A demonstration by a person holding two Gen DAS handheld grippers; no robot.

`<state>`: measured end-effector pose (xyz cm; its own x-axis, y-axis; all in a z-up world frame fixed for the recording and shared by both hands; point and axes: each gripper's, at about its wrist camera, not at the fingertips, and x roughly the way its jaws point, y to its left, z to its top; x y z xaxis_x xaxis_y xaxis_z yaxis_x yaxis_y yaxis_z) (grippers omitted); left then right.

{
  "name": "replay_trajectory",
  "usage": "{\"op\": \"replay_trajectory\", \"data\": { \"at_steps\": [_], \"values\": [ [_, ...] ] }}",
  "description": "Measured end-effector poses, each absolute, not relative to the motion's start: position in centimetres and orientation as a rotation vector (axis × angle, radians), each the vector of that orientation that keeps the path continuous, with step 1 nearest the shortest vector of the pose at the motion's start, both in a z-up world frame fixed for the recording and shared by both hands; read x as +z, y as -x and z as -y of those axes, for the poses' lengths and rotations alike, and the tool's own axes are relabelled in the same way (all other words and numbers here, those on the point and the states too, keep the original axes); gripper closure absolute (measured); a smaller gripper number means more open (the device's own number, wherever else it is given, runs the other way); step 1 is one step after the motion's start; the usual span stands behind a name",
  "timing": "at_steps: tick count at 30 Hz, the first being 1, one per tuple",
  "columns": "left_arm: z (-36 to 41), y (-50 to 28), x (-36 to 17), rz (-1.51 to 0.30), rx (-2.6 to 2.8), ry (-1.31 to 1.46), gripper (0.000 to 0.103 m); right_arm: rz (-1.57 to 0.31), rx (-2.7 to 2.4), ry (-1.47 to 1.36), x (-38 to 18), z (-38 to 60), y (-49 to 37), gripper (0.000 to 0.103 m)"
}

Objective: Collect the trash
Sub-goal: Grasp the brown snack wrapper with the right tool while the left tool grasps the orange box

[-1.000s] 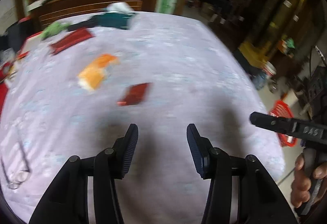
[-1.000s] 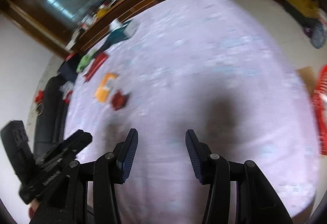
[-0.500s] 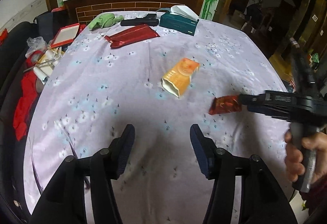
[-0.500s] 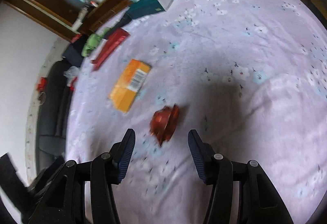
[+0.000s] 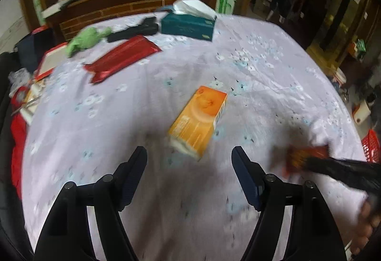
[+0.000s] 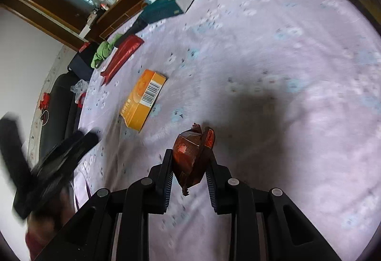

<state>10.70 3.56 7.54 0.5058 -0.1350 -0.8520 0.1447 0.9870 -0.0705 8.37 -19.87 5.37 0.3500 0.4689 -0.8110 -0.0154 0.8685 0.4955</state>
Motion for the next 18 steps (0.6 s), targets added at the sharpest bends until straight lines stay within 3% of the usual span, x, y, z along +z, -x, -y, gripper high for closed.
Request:
{"op": "replay_trajectory", "data": {
  "at_steps": [14, 17, 18],
  "values": [
    [-0.9, -18.4, 1.5, -1.141, -0.171, -0.070, 0.031, -1.116, 0.217, -0.442, 8.0, 25.9, -2.6, 0.076],
    [-1.0, -18.4, 1.2, -1.142, -0.168, -0.033, 0.039, -1.118, 0.196, -0.450, 8.0, 26.2, -2.1, 0.076],
    [-1.0, -18.2, 1.3, -1.136, -0.164, -0.029, 0.047, -1.120, 0.195, -0.450, 8.0, 26.3, -1.9, 0.076]
  ]
}}
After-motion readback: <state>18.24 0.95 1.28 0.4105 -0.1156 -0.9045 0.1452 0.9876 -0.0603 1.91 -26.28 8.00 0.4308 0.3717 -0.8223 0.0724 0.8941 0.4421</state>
